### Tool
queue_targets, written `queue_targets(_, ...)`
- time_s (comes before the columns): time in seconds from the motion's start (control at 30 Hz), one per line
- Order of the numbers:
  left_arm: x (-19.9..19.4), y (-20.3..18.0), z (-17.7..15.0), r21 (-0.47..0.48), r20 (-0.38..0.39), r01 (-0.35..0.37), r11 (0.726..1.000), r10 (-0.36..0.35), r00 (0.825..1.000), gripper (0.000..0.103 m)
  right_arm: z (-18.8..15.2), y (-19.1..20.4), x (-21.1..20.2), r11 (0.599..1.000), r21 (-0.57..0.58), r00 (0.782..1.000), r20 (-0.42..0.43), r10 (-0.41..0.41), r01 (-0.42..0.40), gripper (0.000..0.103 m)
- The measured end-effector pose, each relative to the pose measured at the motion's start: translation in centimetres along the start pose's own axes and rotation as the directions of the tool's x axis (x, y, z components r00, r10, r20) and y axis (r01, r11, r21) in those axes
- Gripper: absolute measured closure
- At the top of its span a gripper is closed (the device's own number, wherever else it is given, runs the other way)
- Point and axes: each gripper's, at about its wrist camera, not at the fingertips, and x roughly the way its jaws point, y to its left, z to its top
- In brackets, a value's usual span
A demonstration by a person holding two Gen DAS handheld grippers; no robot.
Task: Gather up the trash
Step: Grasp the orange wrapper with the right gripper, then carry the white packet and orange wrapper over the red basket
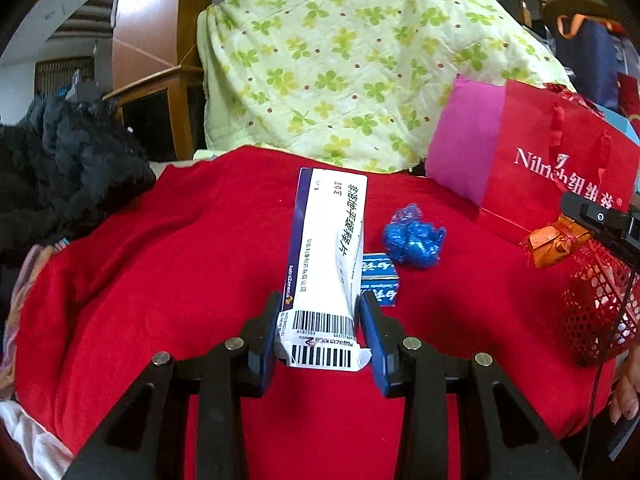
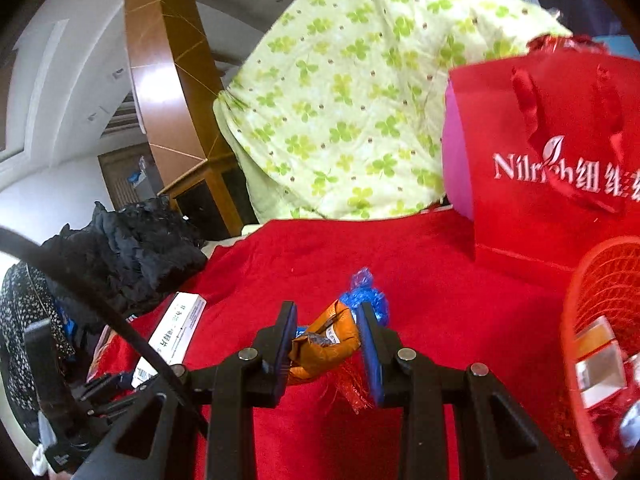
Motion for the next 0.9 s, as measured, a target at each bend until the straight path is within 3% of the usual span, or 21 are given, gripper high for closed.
queue_targets(0.33, -3.9, -3.8, 1.5, 0.087, 0.074, -0.017, 0.996, 0.010, 0.997, 0.063, 0.1, -0.8, -4.8, 0.999, -0.040, 0.994, 0.113, 0.007, -0.003, 0.070)
queue_targets(0.9, -5.9, -10.9, 3.1, 0.197, 0.119, 0.031, 0.980, -0.055, 0.991, 0.063, 1.5, -6.7, -9.4, 0.998, 0.051, 0.976, 0.211, -0.046, 0.036, 0.070)
